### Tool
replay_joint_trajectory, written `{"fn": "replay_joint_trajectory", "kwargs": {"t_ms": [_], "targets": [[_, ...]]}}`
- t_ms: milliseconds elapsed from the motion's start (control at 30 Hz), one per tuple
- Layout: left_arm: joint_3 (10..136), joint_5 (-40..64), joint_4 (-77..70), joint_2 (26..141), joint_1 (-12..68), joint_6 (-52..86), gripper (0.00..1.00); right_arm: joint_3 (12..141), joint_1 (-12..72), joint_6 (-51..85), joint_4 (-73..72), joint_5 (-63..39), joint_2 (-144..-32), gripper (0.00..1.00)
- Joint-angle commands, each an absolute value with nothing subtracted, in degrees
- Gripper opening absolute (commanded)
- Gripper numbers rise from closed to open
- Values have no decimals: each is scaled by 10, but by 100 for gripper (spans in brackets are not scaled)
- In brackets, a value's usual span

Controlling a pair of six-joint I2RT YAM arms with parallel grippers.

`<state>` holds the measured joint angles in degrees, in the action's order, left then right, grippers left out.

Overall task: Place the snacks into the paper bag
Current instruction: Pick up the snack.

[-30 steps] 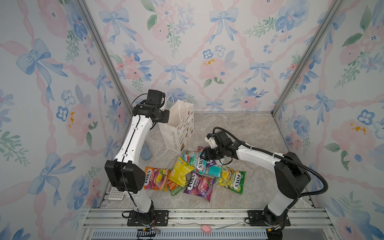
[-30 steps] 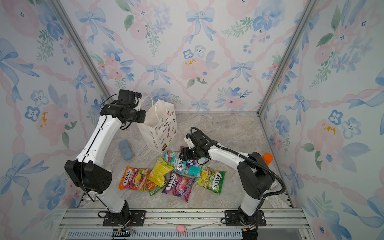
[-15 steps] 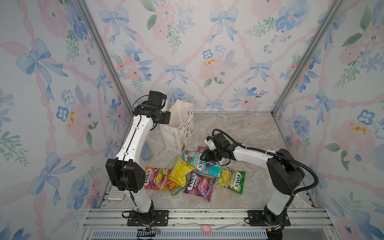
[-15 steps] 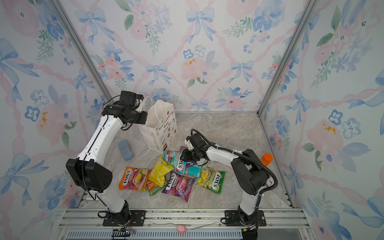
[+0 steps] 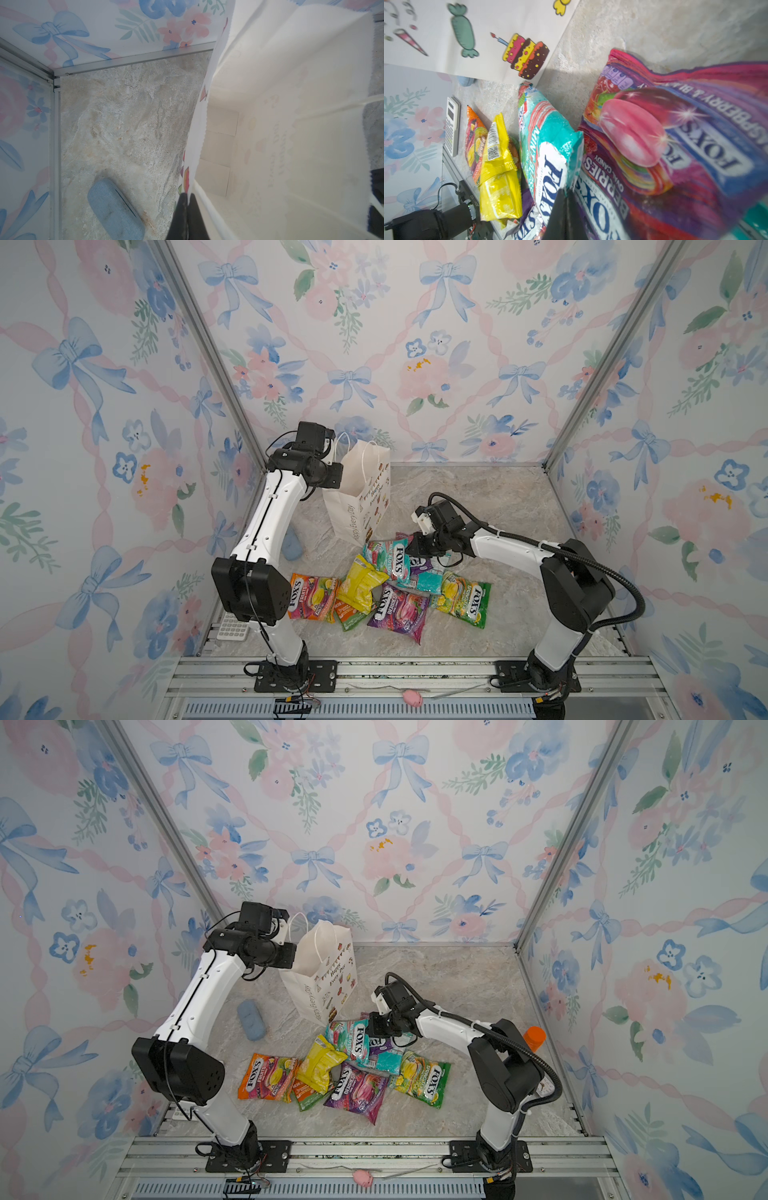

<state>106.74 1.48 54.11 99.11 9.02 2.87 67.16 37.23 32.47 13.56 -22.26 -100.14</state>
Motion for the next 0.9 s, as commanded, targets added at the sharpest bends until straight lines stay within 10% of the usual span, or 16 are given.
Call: {"fn": "replay_joint_trajectory", "kwargs": {"t_ms": [0,867], "targets": [[1072,31,547,978,88,38,0,706,362,315,151,-218,-957,0],[1079,20,546,959,101,52,0,904,338,262,183,-120,-860,0]]}}
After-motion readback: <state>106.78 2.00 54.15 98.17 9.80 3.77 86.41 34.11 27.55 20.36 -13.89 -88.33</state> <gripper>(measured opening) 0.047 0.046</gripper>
